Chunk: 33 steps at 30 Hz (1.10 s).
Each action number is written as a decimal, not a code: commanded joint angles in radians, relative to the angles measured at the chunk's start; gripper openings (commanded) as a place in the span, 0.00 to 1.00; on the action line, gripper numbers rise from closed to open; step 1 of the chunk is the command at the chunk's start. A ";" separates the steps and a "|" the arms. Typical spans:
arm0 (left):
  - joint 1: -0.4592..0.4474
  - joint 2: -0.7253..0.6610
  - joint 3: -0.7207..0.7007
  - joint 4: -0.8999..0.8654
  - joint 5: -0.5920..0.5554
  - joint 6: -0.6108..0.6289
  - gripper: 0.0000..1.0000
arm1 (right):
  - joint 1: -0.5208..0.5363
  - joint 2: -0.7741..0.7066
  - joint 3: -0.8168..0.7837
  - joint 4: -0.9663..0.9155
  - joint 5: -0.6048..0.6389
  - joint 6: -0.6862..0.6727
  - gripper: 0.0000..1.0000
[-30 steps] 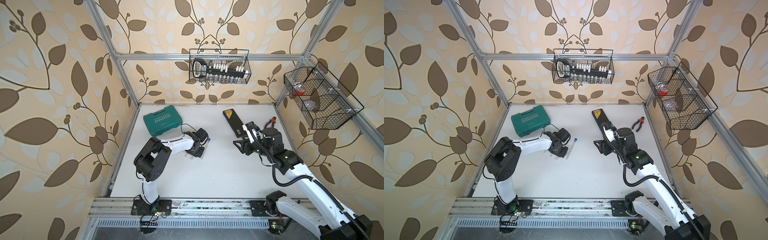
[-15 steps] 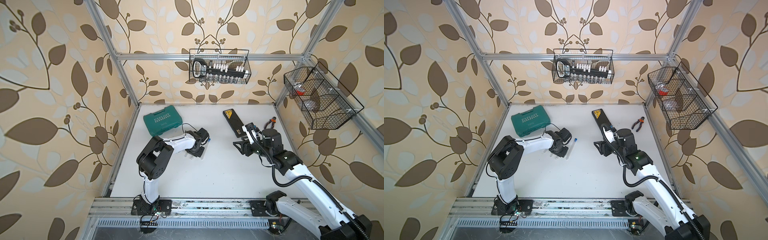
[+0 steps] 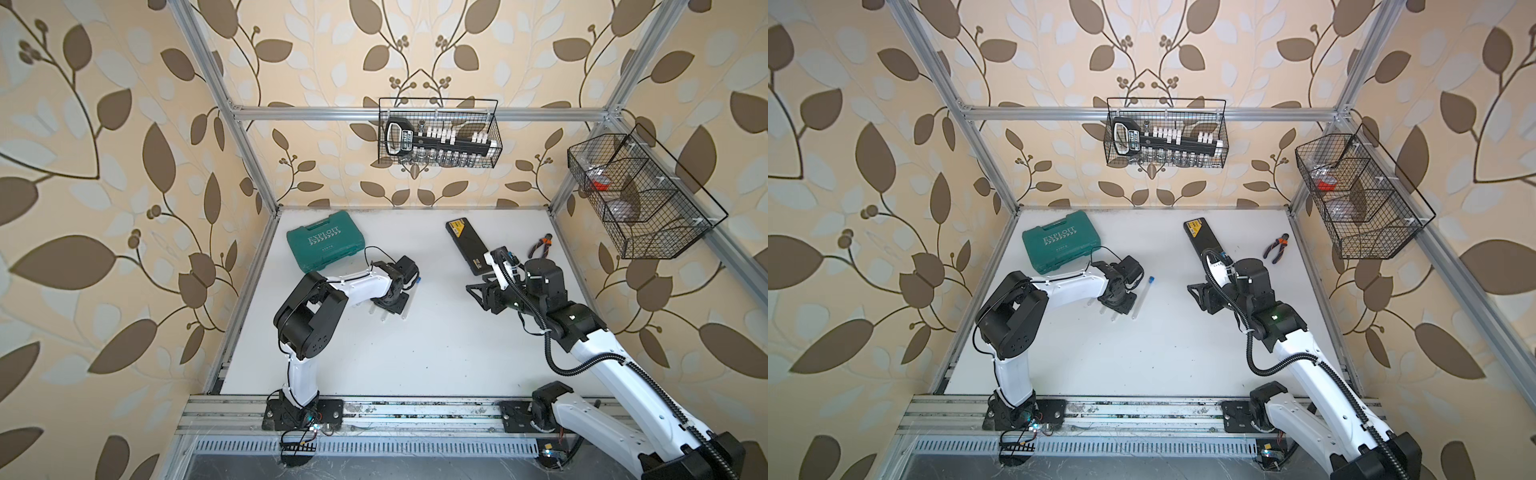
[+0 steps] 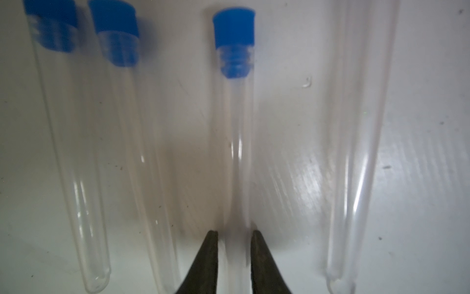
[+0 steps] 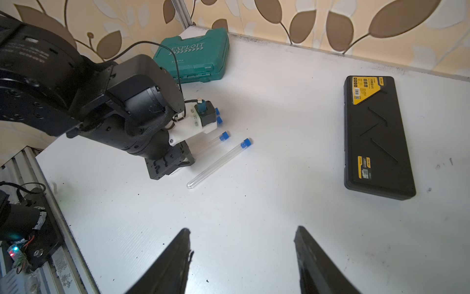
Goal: Insert stoppers into test tubes
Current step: Place the test tube at the center of the board, then reset both arms
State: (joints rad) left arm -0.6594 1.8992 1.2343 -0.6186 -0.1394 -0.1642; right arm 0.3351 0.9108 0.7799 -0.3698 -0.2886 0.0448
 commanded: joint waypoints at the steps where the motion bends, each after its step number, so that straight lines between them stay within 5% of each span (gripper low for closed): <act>1: 0.009 0.014 0.015 -0.021 -0.018 -0.005 0.25 | -0.004 -0.014 -0.014 -0.004 -0.018 -0.014 0.63; 7: 0.008 -0.048 0.028 -0.022 -0.028 -0.005 0.29 | -0.003 -0.015 -0.006 -0.012 -0.029 -0.006 0.63; 16: 0.007 -0.318 0.045 -0.026 0.002 0.037 0.42 | -0.008 -0.032 -0.016 -0.002 -0.037 0.005 0.63; 21: 0.047 -0.559 -0.096 0.203 -0.126 0.064 0.51 | -0.052 -0.066 -0.087 0.132 0.146 0.038 0.69; 26: 0.129 -0.766 -0.384 0.524 -0.380 0.093 0.71 | -0.186 -0.059 -0.179 0.345 0.353 0.076 0.77; 33: 0.289 -0.815 -0.594 0.614 -0.591 0.056 0.79 | -0.301 0.037 -0.382 0.665 0.707 0.131 0.79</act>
State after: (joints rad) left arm -0.4030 1.0920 0.6796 -0.1062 -0.5732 -0.0856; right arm 0.0467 0.9127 0.4770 0.1101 0.2008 0.1314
